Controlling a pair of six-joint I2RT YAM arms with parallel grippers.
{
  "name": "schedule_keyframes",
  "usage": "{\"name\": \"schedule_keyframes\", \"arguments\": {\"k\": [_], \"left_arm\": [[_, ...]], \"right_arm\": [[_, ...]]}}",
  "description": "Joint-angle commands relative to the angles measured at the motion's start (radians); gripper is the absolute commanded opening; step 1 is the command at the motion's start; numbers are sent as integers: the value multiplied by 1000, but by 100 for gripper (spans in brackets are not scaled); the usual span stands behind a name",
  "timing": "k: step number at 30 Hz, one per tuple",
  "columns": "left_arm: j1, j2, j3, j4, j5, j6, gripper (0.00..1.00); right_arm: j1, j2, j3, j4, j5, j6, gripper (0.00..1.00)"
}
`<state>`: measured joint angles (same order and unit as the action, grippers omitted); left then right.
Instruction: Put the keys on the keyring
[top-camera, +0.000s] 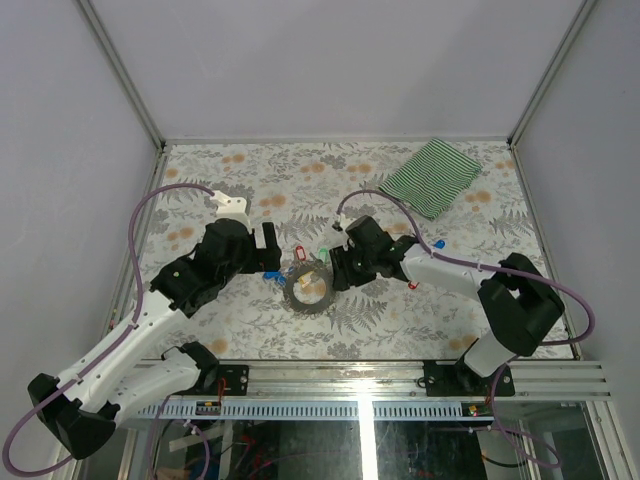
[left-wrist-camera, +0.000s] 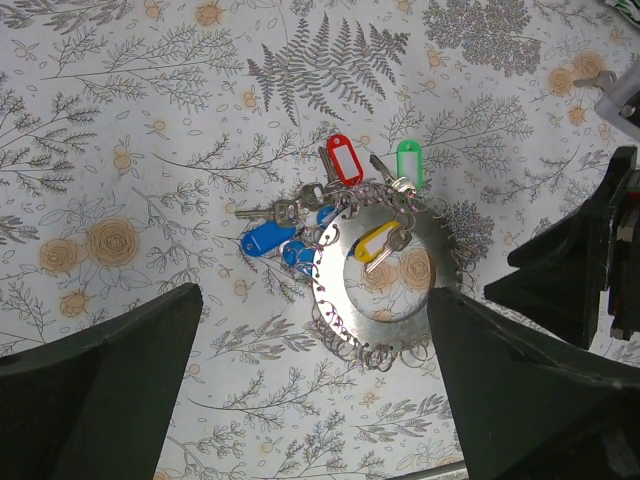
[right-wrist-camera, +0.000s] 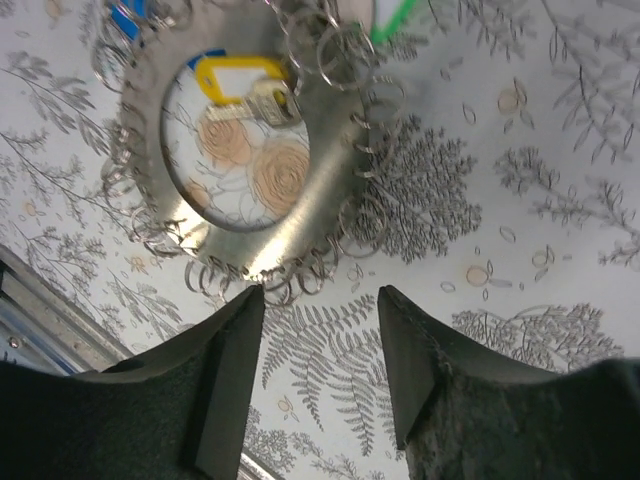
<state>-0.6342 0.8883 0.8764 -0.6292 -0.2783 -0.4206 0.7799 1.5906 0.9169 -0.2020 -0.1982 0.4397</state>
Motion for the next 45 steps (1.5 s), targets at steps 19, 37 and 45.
{"name": "schedule_keyframes", "arguments": {"k": [19,37,45], "left_arm": [[-6,15,0,15,-5,17,99],[-9,18,2,11,-2,6,99],[-9,32,4,32,16,-18,99]], "right_arm": [[-28,249,214,-22,-228,-225,84],[21,164,94,53,-451,-125,84],[49,-10,6,79,-414,-132,85]]}}
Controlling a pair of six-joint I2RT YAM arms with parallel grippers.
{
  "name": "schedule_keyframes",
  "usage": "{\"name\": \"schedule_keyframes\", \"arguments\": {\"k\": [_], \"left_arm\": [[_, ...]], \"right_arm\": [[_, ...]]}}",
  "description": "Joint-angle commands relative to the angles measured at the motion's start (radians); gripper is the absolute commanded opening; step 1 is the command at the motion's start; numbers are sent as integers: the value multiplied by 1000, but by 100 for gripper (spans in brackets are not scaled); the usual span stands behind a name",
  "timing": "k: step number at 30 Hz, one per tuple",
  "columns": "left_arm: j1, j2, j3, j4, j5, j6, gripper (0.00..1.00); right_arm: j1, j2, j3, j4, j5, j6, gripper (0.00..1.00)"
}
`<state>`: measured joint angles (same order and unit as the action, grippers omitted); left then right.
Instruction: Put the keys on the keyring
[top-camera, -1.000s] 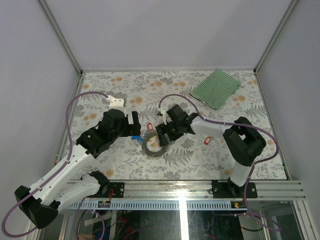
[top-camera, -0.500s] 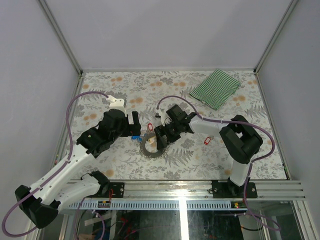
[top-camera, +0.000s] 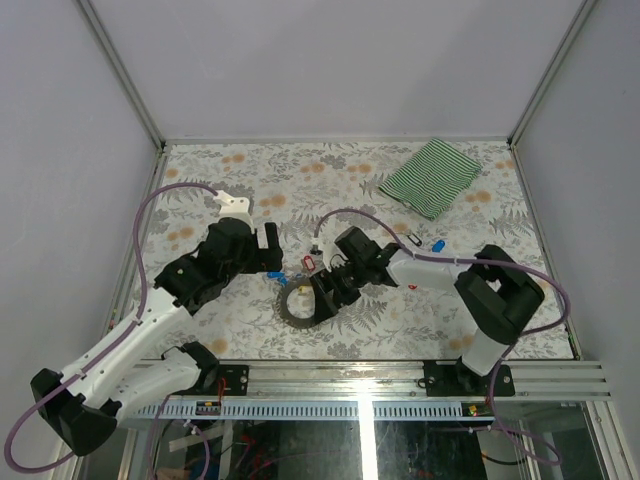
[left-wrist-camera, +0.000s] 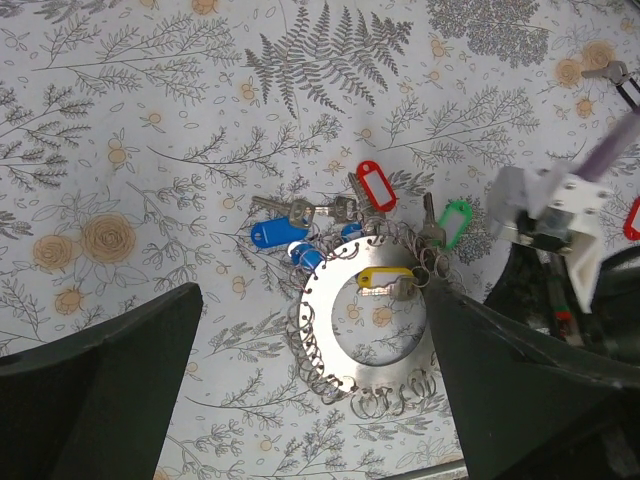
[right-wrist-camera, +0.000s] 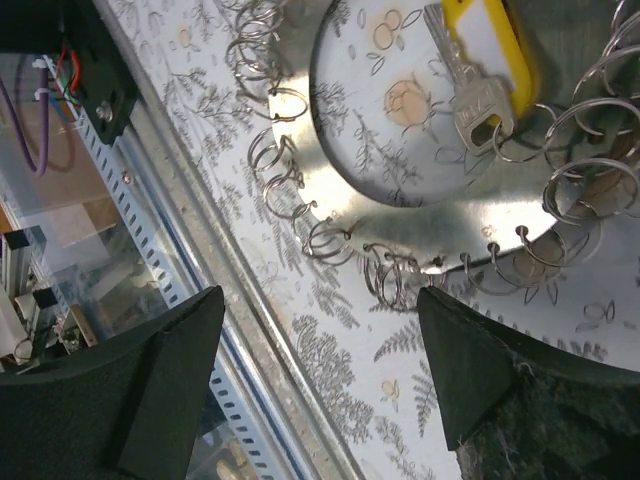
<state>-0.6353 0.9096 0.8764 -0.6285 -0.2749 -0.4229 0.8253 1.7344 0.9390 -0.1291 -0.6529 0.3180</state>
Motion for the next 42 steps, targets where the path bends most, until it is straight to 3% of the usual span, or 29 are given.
{"name": "schedule_keyframes", "arguments": {"k": [1,5,8,11,15,22,27,30,36,42], "left_arm": [[-7,15,3,34,17,-19,99],[-7,35,1,41,28,-26,99],[-8,48,3,42,34,-32,99],[-12,53,18,35,43,-26,98],[-12,38,39,3,33,-3,98],[-12,-6,58,-47,12,30,97],[-12,-16,62,-48,8,50,97],[-12,-14,56,-46,1,62,97],[-14,-26,32,-32,22,67,97],[-14,-32,22,-19,33,74,97]], "right_arm": [[3,-180,-10,-38,114,-30,85],[3,-295,-10,-160,488,-48,85],[-1,-375,-49,-151,619,-44,86],[-7,-382,-48,-168,632,-64,84],[-8,-372,-54,-148,604,-88,73],[-8,-506,-193,113,546,-18,74],[-9,-432,-118,4,547,159,62],[-10,-433,-186,84,551,323,53],[-9,-435,-303,223,649,605,49],[-9,-394,-345,275,653,740,47]]}}
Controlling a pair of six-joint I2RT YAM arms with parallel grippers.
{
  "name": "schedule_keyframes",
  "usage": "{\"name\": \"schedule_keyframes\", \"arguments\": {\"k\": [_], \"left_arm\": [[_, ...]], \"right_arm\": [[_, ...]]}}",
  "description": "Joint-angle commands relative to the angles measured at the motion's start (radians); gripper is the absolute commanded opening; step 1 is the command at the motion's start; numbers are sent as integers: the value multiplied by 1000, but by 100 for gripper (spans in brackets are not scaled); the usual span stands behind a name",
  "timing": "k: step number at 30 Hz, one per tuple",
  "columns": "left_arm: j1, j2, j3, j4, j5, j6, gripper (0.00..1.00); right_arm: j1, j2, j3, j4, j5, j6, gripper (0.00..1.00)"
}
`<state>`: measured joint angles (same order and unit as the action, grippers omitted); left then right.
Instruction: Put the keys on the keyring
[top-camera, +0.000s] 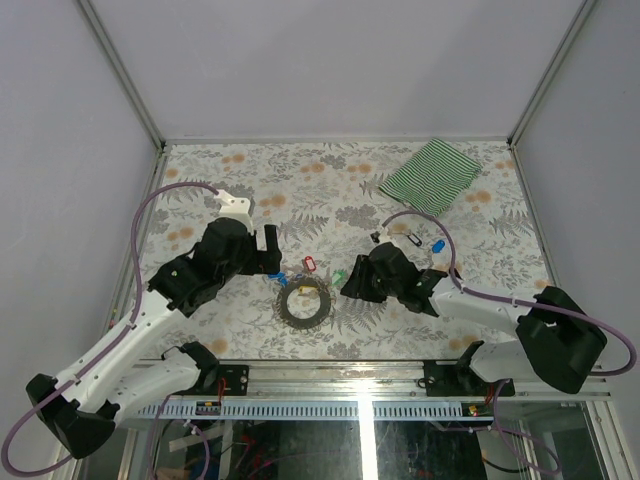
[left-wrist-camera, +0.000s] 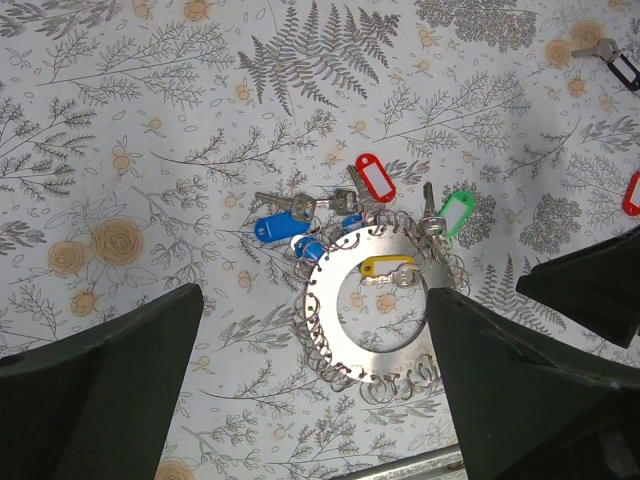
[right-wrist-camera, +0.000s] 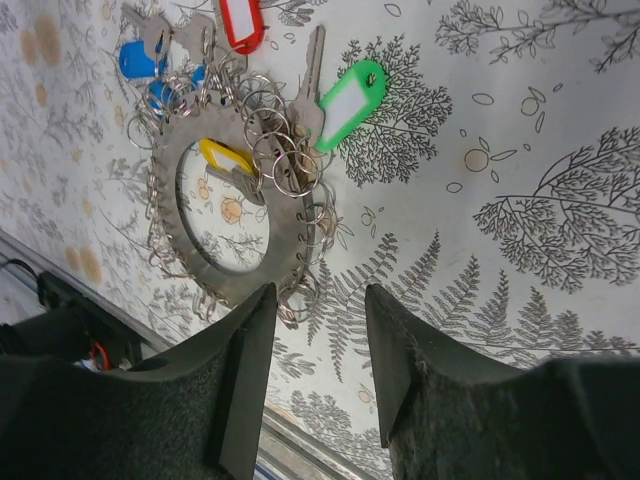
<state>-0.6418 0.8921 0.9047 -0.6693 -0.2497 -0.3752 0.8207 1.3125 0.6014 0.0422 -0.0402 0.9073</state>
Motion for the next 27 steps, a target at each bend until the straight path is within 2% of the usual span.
{"name": "schedule_keyframes", "arguments": {"k": [1,7,27], "left_arm": [[-7,-14,-8,24,7,29,97],[-9,-7,-8,30,13,30,97],[-9,-7,-13,38,21,33,97]], "right_arm": [[-5,35,-12,113,32,167,46],[0,81,-28,169,-25,212,41],[58,182,-93,309,-44,315,37]]}}
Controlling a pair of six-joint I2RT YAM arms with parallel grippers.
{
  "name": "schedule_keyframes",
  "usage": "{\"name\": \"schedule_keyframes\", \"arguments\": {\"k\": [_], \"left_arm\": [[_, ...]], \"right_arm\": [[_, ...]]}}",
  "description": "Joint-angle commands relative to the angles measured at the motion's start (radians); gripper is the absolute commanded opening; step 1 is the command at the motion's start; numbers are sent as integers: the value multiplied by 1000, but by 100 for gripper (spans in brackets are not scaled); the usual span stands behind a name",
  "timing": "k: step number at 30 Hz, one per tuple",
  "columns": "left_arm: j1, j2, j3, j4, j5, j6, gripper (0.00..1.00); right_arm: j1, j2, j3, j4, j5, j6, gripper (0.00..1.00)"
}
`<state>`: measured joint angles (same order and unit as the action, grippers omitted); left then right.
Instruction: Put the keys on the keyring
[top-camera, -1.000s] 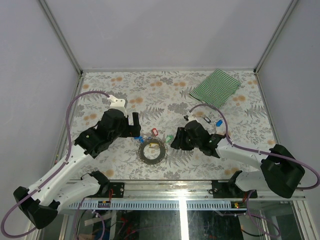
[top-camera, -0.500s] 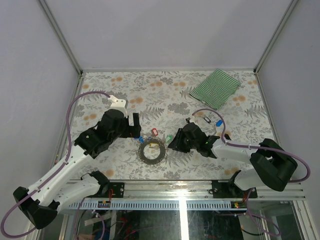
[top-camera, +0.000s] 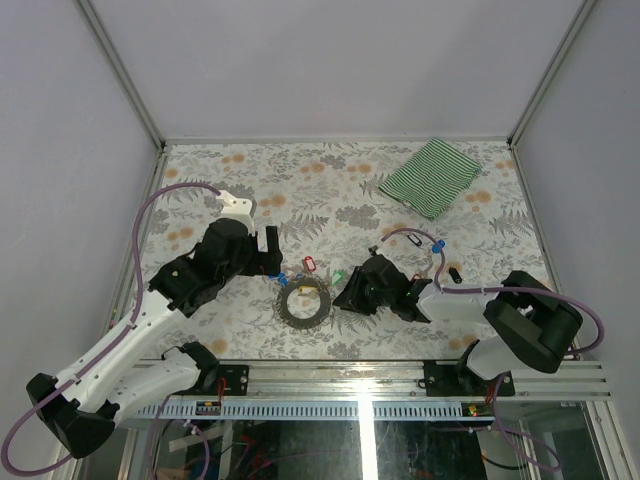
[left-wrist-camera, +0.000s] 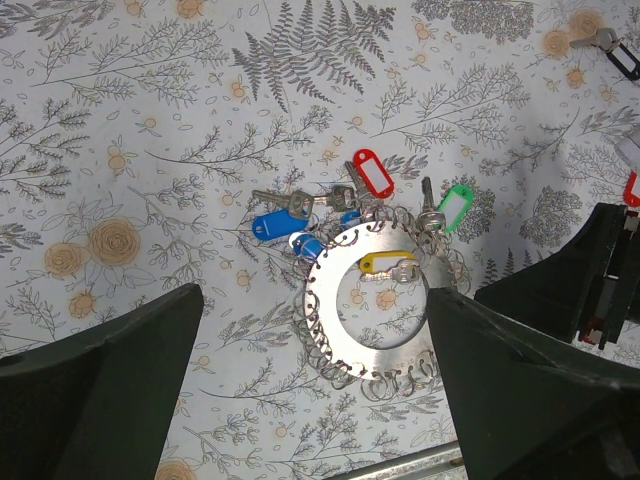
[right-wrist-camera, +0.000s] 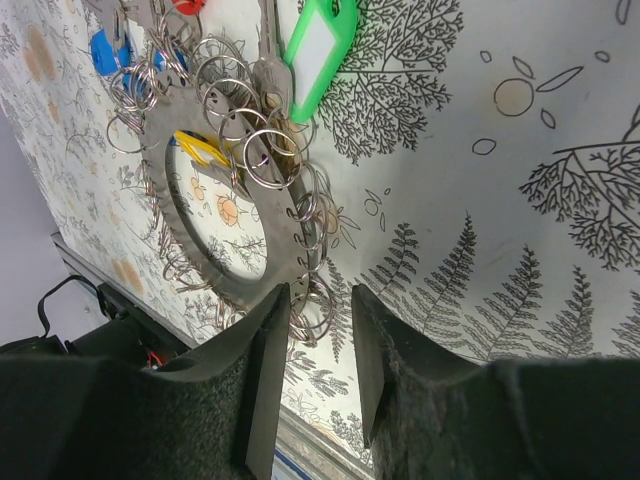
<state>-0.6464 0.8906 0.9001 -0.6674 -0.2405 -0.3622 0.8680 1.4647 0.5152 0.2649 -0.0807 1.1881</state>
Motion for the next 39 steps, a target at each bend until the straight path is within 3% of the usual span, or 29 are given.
{"name": "schedule_keyframes", "arguments": {"k": [1,17,32,36,39], "left_arm": [[-3,-5,-8,36,11,22,97],[-3,1,-10,39,13,23,97],[-4,10,-12,42,12,25,97],[-4,11,-11,42,10,25,97],[-3,8,-12,42,8,25,97]], "right_arm": [[11,37,-9,96,-4,37,37],[12,110,-26,191,-11,74,28],[13,131,-26,256,-9,75,11],[12,87,-17,213,24,34,0],[12,25,1,132,72,-22,0]]}}
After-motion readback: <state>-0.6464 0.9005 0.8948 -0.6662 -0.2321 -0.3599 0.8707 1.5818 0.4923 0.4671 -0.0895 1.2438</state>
